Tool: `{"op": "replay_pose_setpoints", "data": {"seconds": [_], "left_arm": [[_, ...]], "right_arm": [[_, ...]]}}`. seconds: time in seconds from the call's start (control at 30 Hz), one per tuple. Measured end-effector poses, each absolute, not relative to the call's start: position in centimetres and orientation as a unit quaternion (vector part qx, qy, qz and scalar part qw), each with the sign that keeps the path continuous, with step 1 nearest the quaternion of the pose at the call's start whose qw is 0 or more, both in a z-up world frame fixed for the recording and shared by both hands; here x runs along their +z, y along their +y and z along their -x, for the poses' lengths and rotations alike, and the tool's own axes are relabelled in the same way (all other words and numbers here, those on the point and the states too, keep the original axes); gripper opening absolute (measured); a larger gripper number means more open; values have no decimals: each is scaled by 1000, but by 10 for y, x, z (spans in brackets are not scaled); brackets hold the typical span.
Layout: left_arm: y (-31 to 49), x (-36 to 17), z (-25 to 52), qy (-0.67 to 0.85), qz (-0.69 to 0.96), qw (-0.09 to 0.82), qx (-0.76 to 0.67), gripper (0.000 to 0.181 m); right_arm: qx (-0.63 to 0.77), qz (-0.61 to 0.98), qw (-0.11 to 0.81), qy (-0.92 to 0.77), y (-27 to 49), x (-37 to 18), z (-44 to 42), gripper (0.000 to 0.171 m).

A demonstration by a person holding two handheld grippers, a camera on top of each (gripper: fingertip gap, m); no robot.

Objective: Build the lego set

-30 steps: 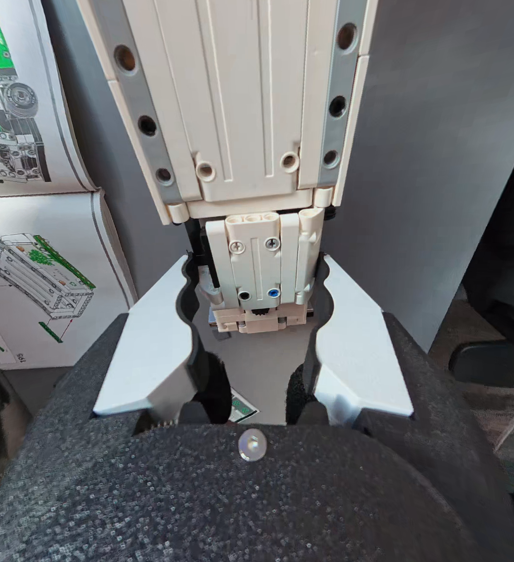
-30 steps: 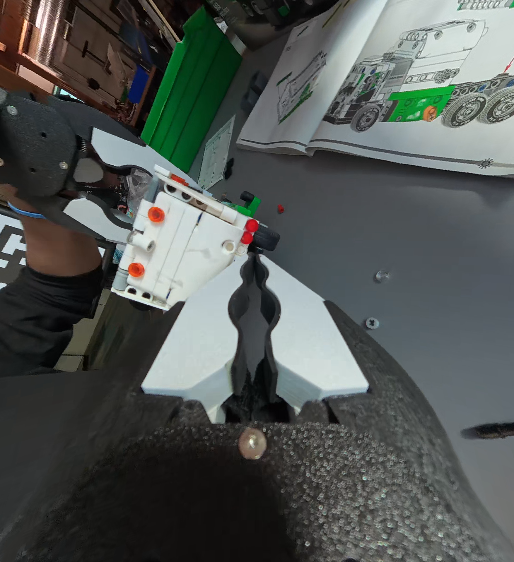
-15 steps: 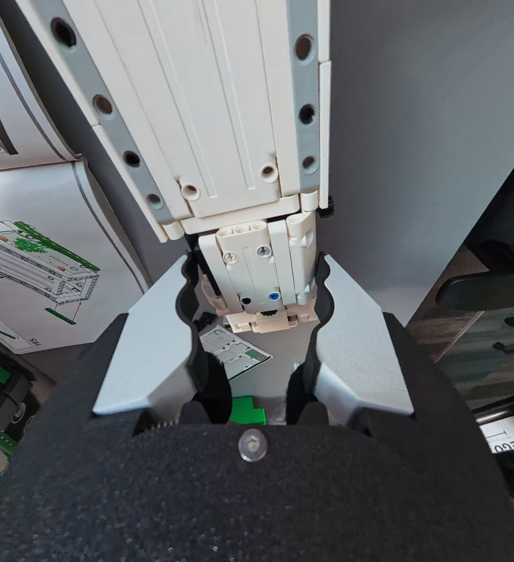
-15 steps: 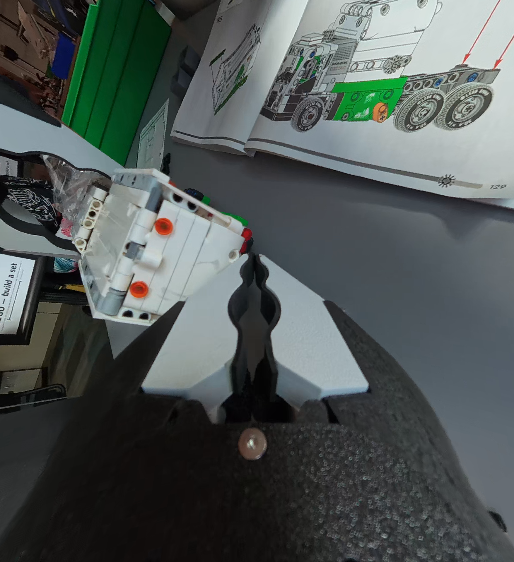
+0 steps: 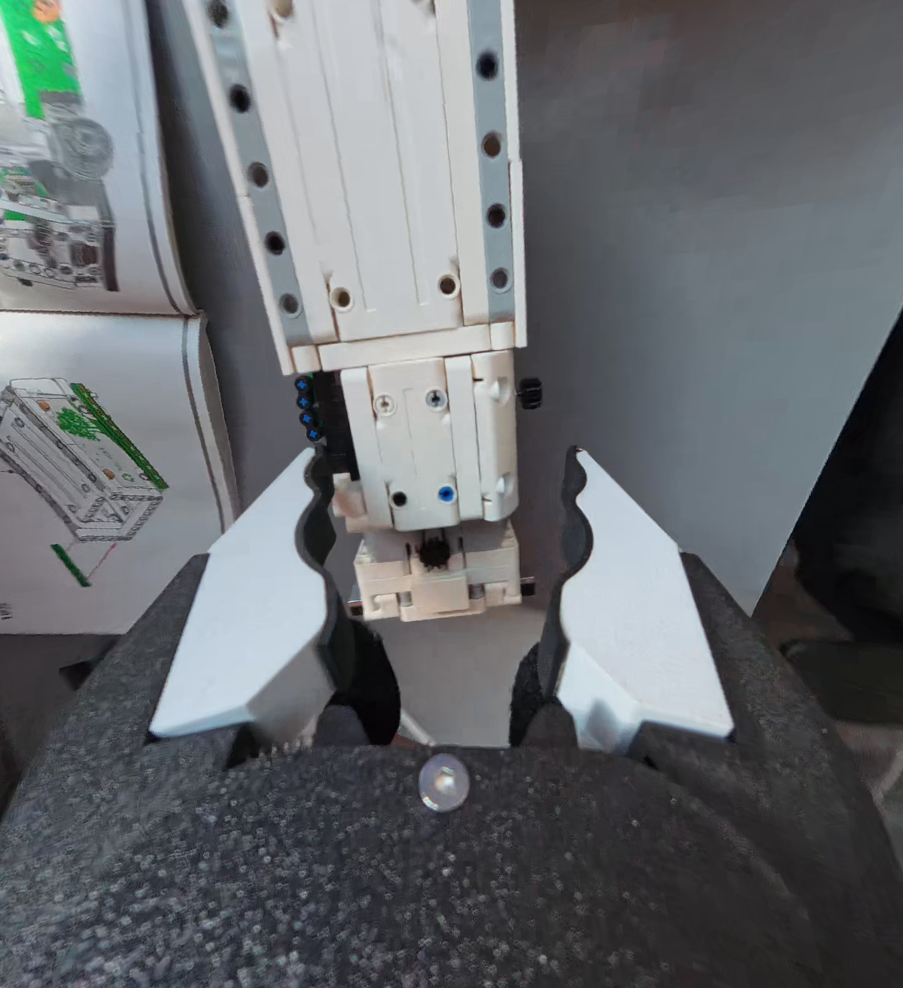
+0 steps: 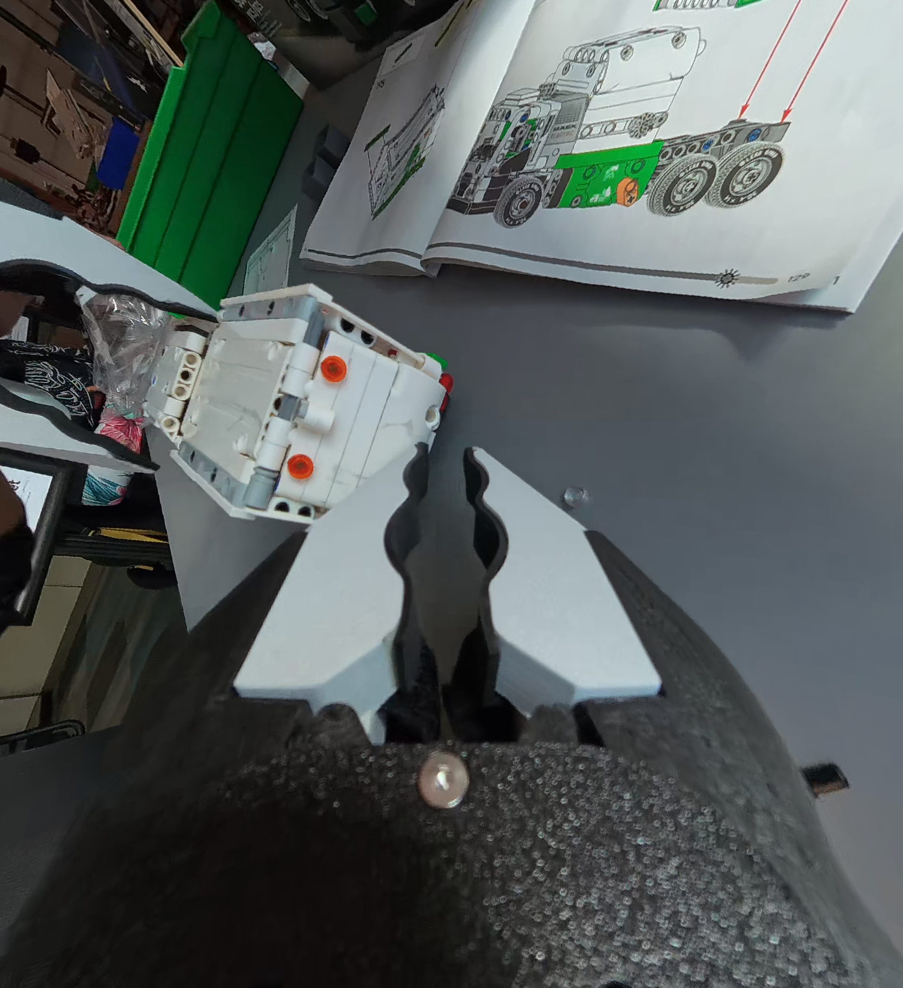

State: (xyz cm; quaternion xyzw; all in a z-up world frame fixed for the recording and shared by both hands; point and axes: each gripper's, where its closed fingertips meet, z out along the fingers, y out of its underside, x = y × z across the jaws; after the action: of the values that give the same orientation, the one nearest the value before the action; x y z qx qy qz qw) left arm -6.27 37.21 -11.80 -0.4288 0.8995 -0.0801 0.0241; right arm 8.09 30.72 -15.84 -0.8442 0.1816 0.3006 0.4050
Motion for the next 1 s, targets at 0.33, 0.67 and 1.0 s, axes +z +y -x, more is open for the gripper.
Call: {"op": "replay_pose_setpoints", "data": {"seconds": [0.33,0.67,1.0], "left_arm": [[411,-134,141,422,731,154,-513,79],[401,-145,117,363,745,96,-551,66],[425,-130,87,412,733,136,-524,38]], "right_arm": [[490,741,423,178,297,-121,-58,112],[525,762,319,206,328,-140,-44,78],[518,745,341,247,323,-140,-52,77]]}}
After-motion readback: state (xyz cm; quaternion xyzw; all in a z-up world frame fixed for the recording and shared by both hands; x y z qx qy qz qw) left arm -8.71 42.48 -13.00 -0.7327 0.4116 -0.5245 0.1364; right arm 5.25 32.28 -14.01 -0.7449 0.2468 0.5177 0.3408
